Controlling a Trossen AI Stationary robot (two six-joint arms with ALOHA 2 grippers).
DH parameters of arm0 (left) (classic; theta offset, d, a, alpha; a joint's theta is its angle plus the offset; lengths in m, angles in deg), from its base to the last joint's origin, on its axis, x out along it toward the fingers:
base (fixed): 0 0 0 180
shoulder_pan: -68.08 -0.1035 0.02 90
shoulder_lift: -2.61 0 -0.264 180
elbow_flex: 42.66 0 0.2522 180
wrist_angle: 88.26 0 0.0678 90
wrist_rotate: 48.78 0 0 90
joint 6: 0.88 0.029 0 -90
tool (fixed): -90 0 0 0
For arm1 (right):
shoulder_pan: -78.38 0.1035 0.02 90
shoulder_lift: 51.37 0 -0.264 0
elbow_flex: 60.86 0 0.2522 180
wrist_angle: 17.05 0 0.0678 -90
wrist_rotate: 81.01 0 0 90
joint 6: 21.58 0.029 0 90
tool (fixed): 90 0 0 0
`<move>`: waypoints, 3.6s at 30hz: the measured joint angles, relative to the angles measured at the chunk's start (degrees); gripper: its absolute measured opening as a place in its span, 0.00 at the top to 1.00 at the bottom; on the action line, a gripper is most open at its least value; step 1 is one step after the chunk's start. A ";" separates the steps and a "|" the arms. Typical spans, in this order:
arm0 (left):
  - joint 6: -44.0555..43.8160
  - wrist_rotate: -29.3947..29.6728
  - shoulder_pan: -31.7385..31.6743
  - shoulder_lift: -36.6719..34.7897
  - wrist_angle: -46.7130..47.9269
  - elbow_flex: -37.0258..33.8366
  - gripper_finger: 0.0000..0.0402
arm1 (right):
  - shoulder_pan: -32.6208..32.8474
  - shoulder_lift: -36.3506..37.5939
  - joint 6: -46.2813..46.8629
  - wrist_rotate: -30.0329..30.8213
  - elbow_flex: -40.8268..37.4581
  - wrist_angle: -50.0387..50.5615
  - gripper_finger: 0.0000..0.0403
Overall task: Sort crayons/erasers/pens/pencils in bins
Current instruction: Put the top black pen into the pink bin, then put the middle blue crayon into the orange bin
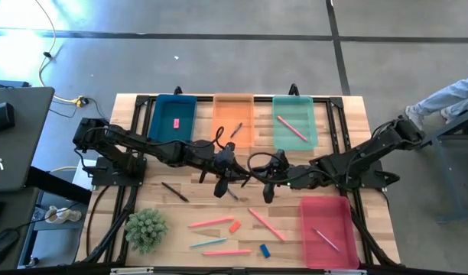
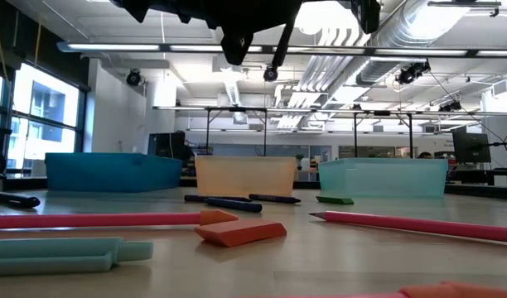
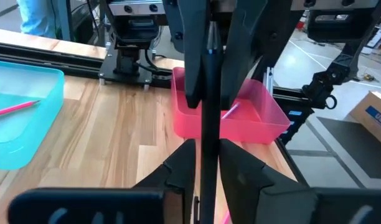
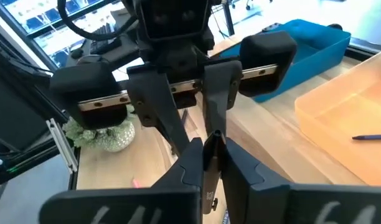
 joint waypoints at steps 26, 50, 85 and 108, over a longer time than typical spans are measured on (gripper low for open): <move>1.49 4.02 -4.96 -3.51 17.36 0.06 0.62 | 5.85 9.25 16.28 -4.41 0.00 26.67 0.97; 0.35 4.02 -7.23 -4.83 20.87 0.00 0.62 | 19.38 20.51 43.30 -22.37 0.00 57.19 0.97; -1.57 4.02 -7.23 -4.76 21.34 0.00 0.62 | 35.45 -3.57 68.03 -28.37 -0.04 57.21 0.97; -1.57 4.02 -6.97 -11.76 44.86 0.02 0.62 | 35.28 -7.08 68.00 -30.10 -0.04 53.84 0.75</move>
